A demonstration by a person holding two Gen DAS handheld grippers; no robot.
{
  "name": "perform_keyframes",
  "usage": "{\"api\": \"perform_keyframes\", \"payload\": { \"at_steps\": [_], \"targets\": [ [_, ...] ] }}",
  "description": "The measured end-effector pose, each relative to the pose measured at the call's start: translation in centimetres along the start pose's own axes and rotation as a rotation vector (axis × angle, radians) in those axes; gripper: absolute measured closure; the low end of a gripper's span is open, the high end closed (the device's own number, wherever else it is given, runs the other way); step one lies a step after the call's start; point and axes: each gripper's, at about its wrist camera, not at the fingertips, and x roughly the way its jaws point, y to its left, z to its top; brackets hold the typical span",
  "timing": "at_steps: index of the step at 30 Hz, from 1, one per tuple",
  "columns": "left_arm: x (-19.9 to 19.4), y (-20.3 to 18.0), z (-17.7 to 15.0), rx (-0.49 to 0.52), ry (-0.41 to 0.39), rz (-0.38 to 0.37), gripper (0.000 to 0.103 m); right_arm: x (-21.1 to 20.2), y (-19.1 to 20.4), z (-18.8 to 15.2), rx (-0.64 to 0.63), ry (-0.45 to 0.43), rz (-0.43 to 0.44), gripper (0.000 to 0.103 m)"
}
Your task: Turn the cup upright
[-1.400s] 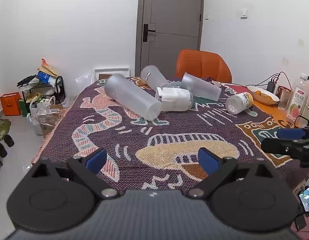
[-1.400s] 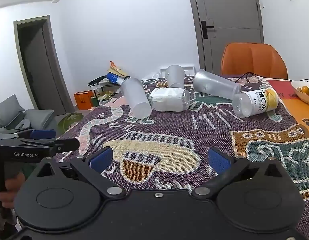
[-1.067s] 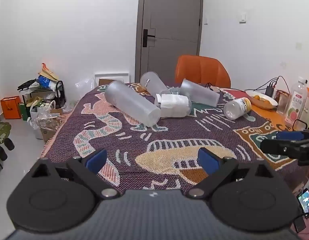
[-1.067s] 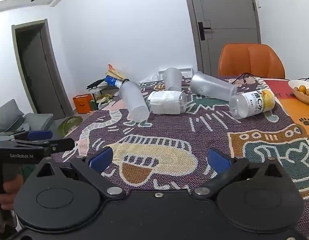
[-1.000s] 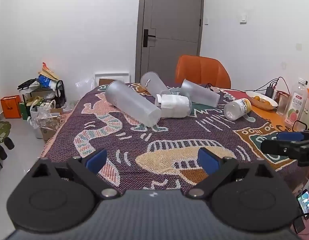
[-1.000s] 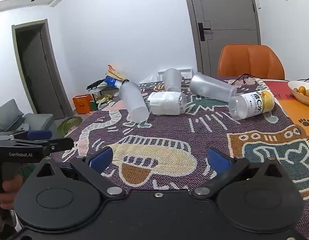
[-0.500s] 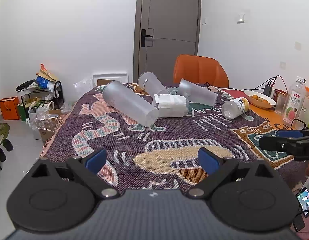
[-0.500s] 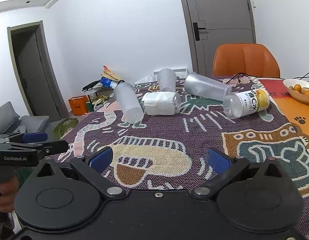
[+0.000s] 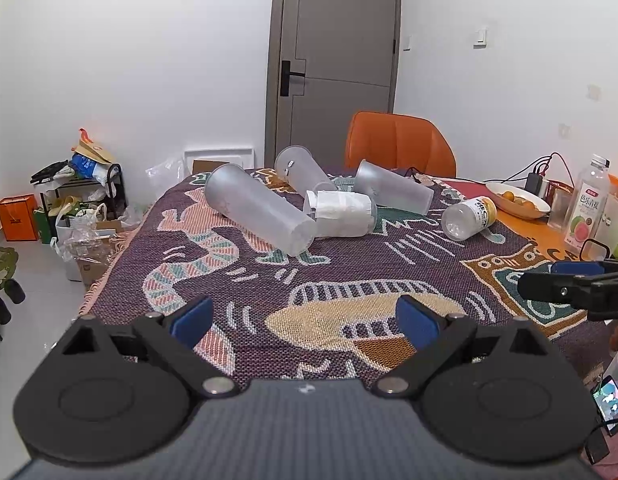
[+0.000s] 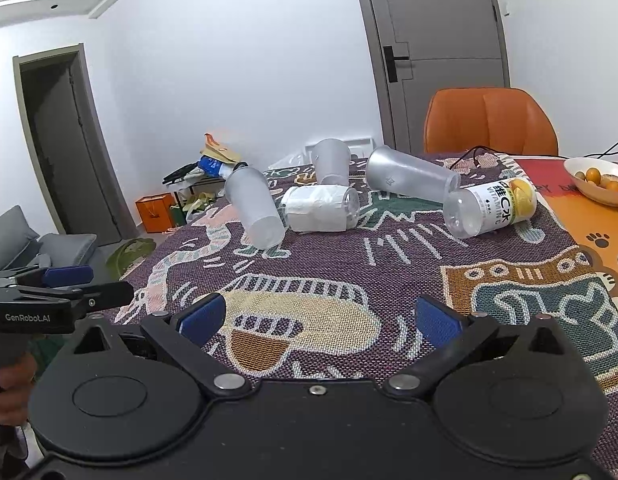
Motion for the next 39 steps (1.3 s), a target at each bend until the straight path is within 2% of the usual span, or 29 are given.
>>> {"api": "perform_keyframes", "payload": {
  "at_steps": [24,35,39],
  "targets": [
    [0.13,0.16,0.0,0.0,0.002,0.0,0.006,0.23,-0.01,-0.13,0.002,0.004,0.002,0.0],
    [-0.07,0.27,0.07,-0.009,-0.03,0.001,0.006,0.3,-0.05,-0.21,0.0,0.002,0.006,0.0],
    [0.3,0.52,0.41,-0.009,-0.039,-0.005,0.006,0.49,-0.24,0.06,0.011,0.004,0.048,0.0]
  ]
}}
